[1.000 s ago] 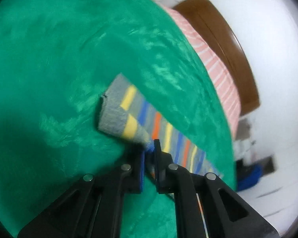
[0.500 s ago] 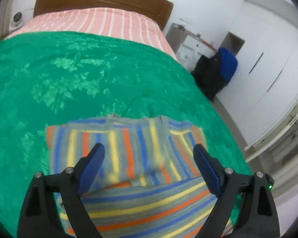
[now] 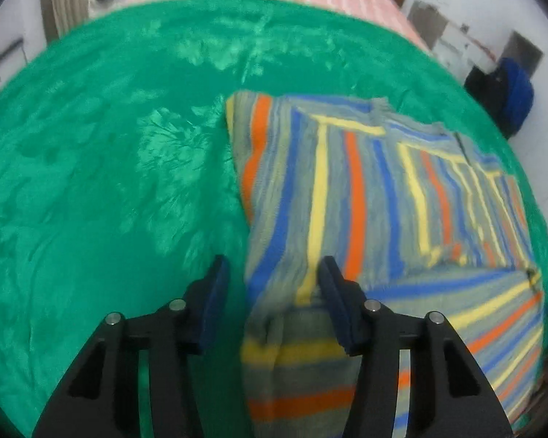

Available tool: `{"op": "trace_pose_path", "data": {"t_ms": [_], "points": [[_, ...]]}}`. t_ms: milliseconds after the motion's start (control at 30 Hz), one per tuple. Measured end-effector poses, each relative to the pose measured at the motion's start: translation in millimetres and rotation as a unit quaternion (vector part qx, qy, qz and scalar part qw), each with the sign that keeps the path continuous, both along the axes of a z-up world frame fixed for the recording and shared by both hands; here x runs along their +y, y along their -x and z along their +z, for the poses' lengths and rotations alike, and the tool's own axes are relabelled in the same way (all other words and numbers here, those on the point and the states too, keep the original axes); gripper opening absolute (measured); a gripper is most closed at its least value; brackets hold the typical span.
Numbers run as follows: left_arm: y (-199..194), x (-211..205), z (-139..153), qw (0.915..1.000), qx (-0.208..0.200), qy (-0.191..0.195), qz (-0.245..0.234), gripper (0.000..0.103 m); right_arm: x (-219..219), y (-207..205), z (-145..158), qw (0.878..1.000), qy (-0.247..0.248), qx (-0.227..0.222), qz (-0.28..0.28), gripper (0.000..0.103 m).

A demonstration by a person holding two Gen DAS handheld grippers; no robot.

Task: Fold small clothes

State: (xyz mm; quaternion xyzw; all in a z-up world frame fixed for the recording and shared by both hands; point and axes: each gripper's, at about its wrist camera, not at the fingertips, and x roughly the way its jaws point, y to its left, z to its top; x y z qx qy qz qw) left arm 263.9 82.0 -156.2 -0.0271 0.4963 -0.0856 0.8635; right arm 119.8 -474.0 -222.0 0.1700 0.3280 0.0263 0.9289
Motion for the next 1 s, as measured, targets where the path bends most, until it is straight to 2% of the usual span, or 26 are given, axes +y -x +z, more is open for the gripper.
{"op": "trace_pose_path", "data": {"t_ms": [100, 167, 233, 267, 333, 400, 467, 500, 533, 567, 600, 667, 733, 767, 800, 867, 900, 933, 1000], "points": [[19, -2, 4, 0.9992, -0.007, -0.031, -0.024, 0.054, 0, 0, 0, 1.0, 0.0, 0.0, 0.0, 0.084], [27, -4, 12, 0.9985, 0.002, -0.046, -0.029, 0.053, 0, 0, 0, 1.0, 0.0, 0.0, 0.0, 0.084], [33, -9, 31, 0.9987, -0.022, -0.037, -0.027, 0.052, 0, 0, 0, 1.0, 0.001, 0.0, 0.0, 0.084], [35, -16, 47, 0.998, -0.049, -0.025, -0.031, 0.056, 0, 0, 0, 1.0, 0.001, 0.0, 0.0, 0.084], [32, -34, 61, 0.9962, -0.071, -0.014, -0.047, 0.063, 0, 0, 0, 1.0, 0.001, 0.0, 0.0, 0.084], [19, -57, 67, 0.9936, -0.085, -0.016, -0.073, 0.064, 0, 0, 0, 1.0, 0.001, 0.0, 0.0, 0.084], [7, -81, 59, 0.9918, -0.084, -0.028, -0.092, 0.071, 1, -1, 0, 1.0, 0.001, 0.0, 0.0, 0.084], [2, -92, 45, 0.9924, -0.068, -0.039, -0.095, 0.071, 0, 0, 0, 1.0, 0.001, 0.001, 0.0, 0.084], [1, -97, 31, 0.9933, -0.048, -0.048, -0.093, 0.07, 0, 0, 0, 1.0, 0.001, 0.0, 0.0, 0.084], [3, -100, 19, 0.994, -0.025, -0.056, -0.091, 0.062, 0, 0, 0, 1.0, 0.001, 0.0, 0.0, 0.084], [14, -103, 7, 0.9939, -0.016, -0.059, -0.092, 0.061, 0, 0, 0, 1.0, 0.001, 0.0, 0.0, 0.084], [44, -105, 9, 0.9884, -0.053, -0.081, -0.117, 0.068, 0, 0, 0, 1.0, 0.0, 0.0, 0.0, 0.084], [61, -111, 11, 0.9805, -0.065, -0.115, -0.145, 0.068, 0, 0, 0, 1.0, -0.002, 0.0, 0.001, 0.085], [63, -112, 14, 0.9796, -0.063, -0.119, -0.15, 0.068, 0, 0, 0, 1.0, -0.002, 0.0, 0.001, 0.085], [62, -112, 20, 0.9805, -0.056, -0.115, -0.149, 0.067, 0, 0, 0, 1.0, -0.003, 0.0, 0.002, 0.085], [58, -111, 37, 0.9841, -0.071, -0.08, -0.142, 0.068, -1, 0, 0, 1.0, -0.005, 0.0, 0.003, 0.086], [54, -116, 50, 0.9845, -0.088, -0.057, -0.141, 0.071, -1, 0, 0, 1.0, -0.005, 0.0, 0.003, 0.086], [52, -120, 56, 0.9842, -0.098, -0.049, -0.139, 0.08, -1, 0, 0, 1.0, -0.005, 0.0, 0.003, 0.086], [42, -138, 60, 0.9836, -0.104, -0.049, -0.139, 0.082, -1, 0, -1, 1.0, -0.004, 0.0, 0.003, 0.086]]}}
